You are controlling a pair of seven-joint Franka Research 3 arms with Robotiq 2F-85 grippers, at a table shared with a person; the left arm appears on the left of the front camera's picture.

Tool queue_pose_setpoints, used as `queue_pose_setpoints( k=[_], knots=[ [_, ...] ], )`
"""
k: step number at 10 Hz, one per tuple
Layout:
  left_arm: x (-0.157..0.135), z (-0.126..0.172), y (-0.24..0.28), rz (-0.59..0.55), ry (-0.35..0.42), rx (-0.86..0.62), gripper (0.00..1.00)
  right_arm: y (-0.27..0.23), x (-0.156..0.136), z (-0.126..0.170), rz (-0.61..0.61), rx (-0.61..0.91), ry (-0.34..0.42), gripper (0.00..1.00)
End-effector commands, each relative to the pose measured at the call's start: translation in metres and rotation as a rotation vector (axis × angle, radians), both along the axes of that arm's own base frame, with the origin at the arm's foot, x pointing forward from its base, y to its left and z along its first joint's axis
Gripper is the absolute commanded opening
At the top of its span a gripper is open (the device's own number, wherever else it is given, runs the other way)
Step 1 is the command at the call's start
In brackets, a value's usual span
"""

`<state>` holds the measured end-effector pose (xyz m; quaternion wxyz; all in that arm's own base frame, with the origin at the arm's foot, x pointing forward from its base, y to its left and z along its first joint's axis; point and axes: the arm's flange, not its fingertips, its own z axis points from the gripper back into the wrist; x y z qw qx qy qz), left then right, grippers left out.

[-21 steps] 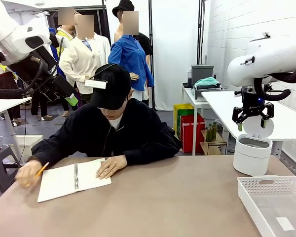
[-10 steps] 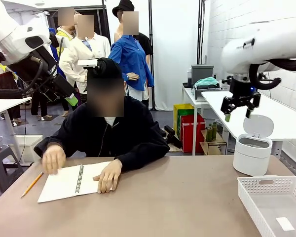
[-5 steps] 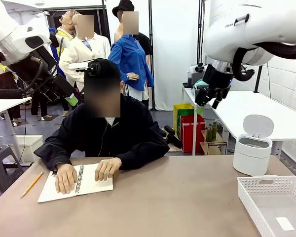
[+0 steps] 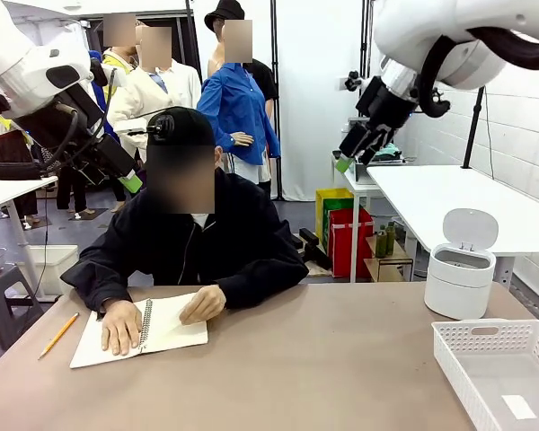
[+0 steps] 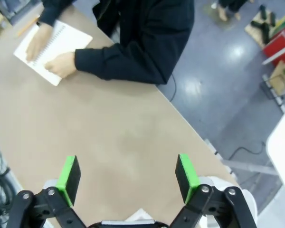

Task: Sort the paper based on its condition.
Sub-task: If a person hands you a paper, place it in the Organizing basket , and if it's crumpled, put it in the Trash can.

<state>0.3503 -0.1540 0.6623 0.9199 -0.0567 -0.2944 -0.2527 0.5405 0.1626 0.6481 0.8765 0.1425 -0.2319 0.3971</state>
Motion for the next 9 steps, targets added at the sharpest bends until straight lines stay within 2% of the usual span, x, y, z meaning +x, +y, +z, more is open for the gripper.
queue_pose_setpoints(
  k=[1,4,7,9],
  knots=[
    [0.000,0.001,0.001,0.002,-0.005,0.008,1.00,0.007,0.005,0.018,0.031,-0.006,0.027,1.00],
    [0.000,0.001,0.001,0.002,-0.005,0.008,1.00,0.023,0.005,0.042,0.019,-0.055,-0.028,1.00],
    [0.000,0.001,0.001,0.002,-0.005,0.008,1.00,0.022,0.008,0.041,0.018,-0.042,-0.046,1.00],
    [0.000,0.001,0.001,0.002,-0.005,0.008,1.00,0.021,0.000,0.045,0.042,-0.043,-0.043,1.00]
  ],
)
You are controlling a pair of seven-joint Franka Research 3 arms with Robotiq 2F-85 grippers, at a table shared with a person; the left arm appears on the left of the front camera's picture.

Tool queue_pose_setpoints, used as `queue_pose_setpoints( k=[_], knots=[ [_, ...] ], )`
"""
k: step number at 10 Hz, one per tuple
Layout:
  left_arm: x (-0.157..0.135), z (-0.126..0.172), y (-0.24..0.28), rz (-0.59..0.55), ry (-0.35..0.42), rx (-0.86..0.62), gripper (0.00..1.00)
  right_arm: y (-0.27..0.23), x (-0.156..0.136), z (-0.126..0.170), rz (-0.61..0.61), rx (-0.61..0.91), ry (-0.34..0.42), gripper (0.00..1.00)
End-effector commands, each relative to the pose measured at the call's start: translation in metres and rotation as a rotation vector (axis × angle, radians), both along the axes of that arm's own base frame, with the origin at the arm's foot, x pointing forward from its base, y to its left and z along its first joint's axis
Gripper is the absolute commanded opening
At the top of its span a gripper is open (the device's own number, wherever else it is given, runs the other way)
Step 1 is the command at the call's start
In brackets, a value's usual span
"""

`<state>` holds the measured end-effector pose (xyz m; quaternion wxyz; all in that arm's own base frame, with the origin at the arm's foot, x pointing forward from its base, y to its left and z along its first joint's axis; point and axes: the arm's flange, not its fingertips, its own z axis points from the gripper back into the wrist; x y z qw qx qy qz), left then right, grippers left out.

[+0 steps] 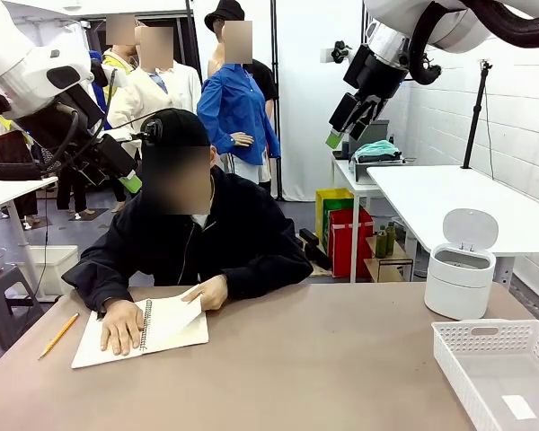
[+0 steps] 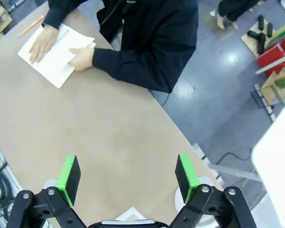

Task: Sort the paper based on its condition.
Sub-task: If a person hands you a paper, place it in the Organizing basket , and if it's crumpled, put it in the Trash can.

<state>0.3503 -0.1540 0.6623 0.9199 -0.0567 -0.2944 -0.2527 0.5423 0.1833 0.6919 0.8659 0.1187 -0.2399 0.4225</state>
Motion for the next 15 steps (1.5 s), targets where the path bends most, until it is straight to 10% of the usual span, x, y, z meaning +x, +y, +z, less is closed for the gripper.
queue_pose_setpoints(
  k=[1,15],
  knots=[
    [0.000,0.001,0.001,0.002,-0.005,0.008,1.00,0.000,-0.002,0.001,0.002,0.001,0.002,1.00],
    [0.000,0.001,0.001,0.002,-0.005,0.008,1.00,0.027,-0.005,0.009,0.102,0.070,-0.046,1.00]
  ],
)
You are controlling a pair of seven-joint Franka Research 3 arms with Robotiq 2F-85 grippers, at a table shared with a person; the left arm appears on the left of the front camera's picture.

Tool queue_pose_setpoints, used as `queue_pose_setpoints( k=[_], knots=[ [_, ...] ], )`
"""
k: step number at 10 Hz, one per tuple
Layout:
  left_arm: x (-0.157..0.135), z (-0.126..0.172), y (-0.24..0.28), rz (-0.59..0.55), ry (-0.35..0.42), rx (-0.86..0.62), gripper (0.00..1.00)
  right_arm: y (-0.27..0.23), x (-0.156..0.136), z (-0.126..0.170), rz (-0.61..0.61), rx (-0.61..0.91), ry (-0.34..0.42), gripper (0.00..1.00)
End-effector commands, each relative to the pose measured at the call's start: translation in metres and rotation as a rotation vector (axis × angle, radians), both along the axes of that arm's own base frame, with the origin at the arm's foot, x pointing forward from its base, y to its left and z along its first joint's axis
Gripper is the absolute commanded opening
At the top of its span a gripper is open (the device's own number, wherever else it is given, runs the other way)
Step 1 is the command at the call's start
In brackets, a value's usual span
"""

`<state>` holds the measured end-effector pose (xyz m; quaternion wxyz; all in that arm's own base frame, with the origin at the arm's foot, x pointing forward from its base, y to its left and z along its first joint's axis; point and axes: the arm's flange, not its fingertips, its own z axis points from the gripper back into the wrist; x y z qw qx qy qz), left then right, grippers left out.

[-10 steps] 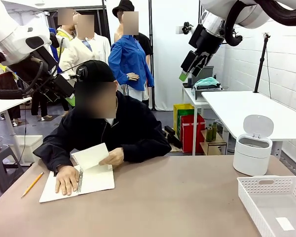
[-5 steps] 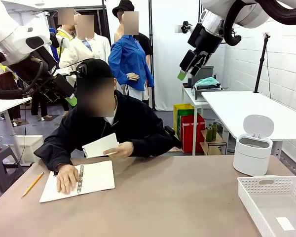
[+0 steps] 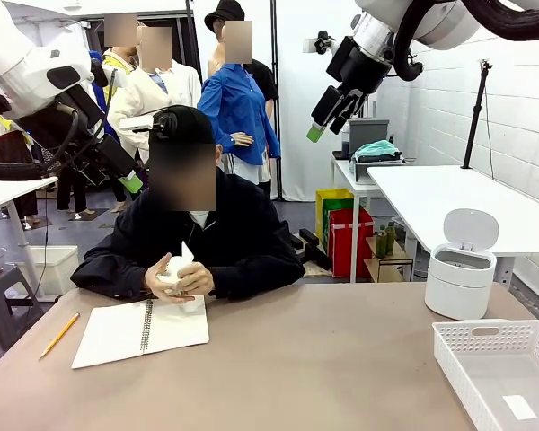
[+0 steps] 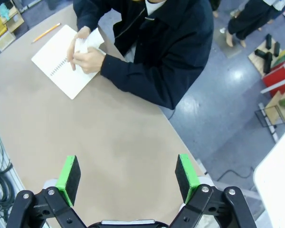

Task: Sort the paper based on its condition.
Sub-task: If a person hands you a paper, place it in the Organizing basket , and if it's crumpled, put it in the Trash can.

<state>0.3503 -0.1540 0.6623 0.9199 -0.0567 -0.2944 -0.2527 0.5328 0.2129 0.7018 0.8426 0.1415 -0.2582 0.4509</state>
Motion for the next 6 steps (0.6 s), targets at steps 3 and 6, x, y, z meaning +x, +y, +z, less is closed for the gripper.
queue_pose_setpoints(
  k=[3,6],
  knots=[
    [-0.0002,0.0006,0.0015,0.002,-0.005,0.008,1.00,-0.0002,-0.0001,0.0001,-0.003,-0.002,0.000,1.00],
    [-0.0002,0.0006,0.0015,0.002,-0.005,0.008,1.00,-0.0002,-0.0001,0.0001,-0.003,-0.002,0.000,1.00]
  ],
)
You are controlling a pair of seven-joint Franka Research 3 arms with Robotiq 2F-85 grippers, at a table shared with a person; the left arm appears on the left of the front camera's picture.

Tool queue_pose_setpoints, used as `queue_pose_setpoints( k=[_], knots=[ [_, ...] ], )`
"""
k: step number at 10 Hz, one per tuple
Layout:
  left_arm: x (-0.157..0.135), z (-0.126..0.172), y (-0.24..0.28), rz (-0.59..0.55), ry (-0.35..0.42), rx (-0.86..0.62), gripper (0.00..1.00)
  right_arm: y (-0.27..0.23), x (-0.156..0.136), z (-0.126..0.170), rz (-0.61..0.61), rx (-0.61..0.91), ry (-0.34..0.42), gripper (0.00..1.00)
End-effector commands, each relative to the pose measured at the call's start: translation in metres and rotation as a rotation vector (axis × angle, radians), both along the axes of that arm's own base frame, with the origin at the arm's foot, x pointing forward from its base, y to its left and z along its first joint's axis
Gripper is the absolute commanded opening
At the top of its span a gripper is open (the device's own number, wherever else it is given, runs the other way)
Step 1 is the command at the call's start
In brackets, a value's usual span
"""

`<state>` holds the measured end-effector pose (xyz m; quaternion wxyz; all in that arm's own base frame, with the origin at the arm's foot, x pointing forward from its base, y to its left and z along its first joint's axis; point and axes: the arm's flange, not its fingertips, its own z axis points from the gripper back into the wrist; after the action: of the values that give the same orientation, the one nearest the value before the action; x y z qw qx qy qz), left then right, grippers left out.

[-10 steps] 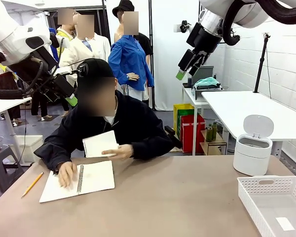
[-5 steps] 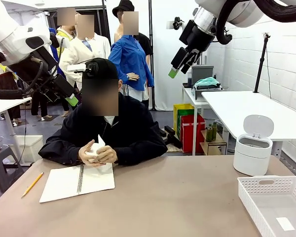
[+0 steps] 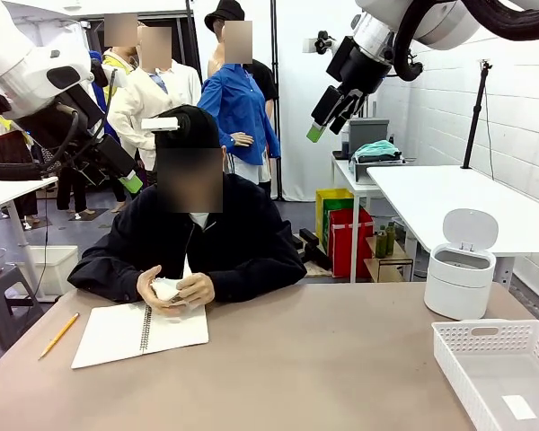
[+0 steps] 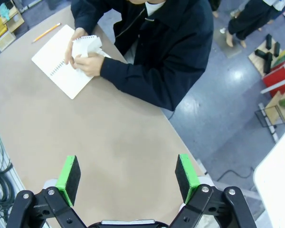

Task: Sort the paper based on its condition.
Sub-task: If a person hands you a paper, place it in the Organizing basket , and if it's crumpled, put it in the Trash can.

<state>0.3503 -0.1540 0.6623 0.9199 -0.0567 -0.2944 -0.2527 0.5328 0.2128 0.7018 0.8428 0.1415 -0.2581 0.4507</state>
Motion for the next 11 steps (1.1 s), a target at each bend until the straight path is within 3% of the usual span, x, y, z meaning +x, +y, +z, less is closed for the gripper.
queue_pose_setpoints(
  k=[1,11],
  knots=[
    [-0.0002,0.0006,0.0015,0.002,-0.005,0.008,1.00,-0.0001,-0.0001,0.0001,-0.003,-0.002,0.000,1.00],
    [-0.0002,0.0006,0.0015,0.002,-0.005,0.008,1.00,-0.0001,-0.0001,0.0001,-0.003,-0.002,0.000,1.00]
  ],
)
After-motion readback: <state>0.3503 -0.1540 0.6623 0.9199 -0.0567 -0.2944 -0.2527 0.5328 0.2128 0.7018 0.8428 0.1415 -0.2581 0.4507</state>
